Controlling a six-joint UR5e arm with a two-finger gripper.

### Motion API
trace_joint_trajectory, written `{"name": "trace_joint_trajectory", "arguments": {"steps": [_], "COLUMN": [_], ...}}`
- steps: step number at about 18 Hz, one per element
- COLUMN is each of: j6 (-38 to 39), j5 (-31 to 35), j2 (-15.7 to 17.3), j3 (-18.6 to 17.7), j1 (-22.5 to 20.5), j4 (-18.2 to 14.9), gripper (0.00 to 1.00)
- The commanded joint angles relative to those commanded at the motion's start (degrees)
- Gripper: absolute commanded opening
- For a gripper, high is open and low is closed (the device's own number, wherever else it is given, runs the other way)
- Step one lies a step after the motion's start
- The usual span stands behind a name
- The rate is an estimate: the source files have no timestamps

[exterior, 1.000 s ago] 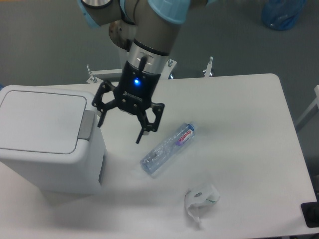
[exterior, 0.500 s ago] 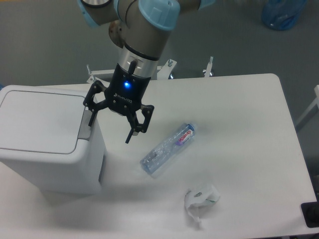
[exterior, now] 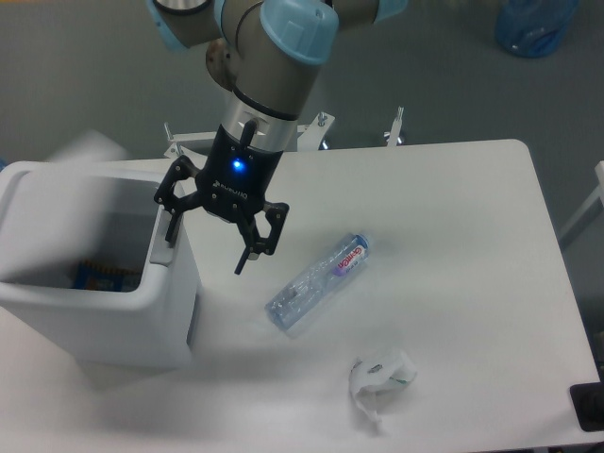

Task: Open the trash can
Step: 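Lift the gripper away from the opened bin toward the bottle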

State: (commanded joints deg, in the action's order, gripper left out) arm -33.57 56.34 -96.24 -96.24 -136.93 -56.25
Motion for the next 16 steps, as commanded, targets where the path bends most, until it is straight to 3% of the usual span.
{"name": "trace_joint_trajectory", "arguments": {"steps": [7,12,16], "j6": [-0.44,-1.84,-10.43], "j5": [0.09,2.36,9.12], "j2": [0.09,-0.35,-2.90], "j3": [1.93,2.11,1.32], "j1": [-0.78,-7.10,-13.16], "j4": [0.61,4.21,4.13], "gripper": [1.00,1.00,1.00]}}
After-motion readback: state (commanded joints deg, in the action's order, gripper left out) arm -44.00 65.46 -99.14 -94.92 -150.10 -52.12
